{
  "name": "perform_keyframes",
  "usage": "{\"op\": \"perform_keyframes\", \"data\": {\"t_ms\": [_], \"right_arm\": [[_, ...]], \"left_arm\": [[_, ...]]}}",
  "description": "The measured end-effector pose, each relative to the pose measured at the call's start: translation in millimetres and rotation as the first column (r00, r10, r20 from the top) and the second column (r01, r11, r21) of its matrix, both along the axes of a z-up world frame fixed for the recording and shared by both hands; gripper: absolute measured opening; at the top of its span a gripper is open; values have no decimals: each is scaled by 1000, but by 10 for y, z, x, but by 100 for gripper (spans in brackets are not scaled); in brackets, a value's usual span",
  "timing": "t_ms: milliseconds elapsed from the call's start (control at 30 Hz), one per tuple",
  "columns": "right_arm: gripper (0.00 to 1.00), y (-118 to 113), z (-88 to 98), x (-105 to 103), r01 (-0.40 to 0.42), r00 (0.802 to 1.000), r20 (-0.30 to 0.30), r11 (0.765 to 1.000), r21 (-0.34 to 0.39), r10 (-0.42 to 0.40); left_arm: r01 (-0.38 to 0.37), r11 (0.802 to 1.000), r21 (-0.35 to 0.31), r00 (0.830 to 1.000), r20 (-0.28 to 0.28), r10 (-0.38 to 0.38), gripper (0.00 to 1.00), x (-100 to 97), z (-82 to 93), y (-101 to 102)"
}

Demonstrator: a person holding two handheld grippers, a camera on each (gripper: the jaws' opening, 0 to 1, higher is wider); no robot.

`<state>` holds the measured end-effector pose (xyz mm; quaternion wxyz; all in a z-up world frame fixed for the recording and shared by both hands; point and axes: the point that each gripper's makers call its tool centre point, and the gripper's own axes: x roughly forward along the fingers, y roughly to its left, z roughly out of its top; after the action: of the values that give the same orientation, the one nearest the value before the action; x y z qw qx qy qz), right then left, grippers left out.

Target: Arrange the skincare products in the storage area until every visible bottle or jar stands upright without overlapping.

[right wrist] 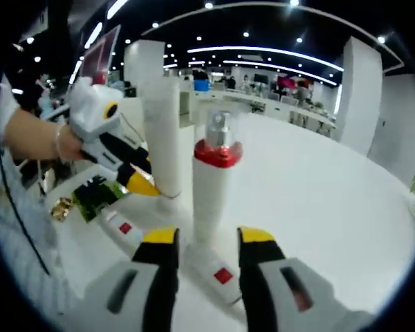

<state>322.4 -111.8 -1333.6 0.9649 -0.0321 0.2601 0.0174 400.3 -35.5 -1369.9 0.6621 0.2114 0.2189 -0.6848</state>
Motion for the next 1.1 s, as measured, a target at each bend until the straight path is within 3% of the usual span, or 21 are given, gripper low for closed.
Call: {"op": "perform_keyframes", "data": {"t_ms": [233, 400, 667, 767, 1100], "right_arm": [[24, -37, 29, 215, -95, 995, 10, 995, -11, 96], [23, -30, -81, 270, -187, 982, -37, 982, -33, 185], [24, -31, -180, 284, -233, 970, -74, 972, -26, 231], [24, -27, -200, 284, -248, 966, -84, 968, -27, 245], [24, -29, -206, 333, -299, 952, -82, 954, -29, 296]], "left_arm": [[28, 1000, -9, 1000, 1, -28, 21, -41, 13, -79], [74, 997, -15, 997, 8, -73, 21, -62, 12, -133], [218, 976, -21, 976, 13, -218, 28, -162, -14, -248], [225, 974, -30, 974, 19, -225, 23, -131, -10, -286], [240, 970, -34, 971, 0, -240, 23, -182, -10, -343]]}}
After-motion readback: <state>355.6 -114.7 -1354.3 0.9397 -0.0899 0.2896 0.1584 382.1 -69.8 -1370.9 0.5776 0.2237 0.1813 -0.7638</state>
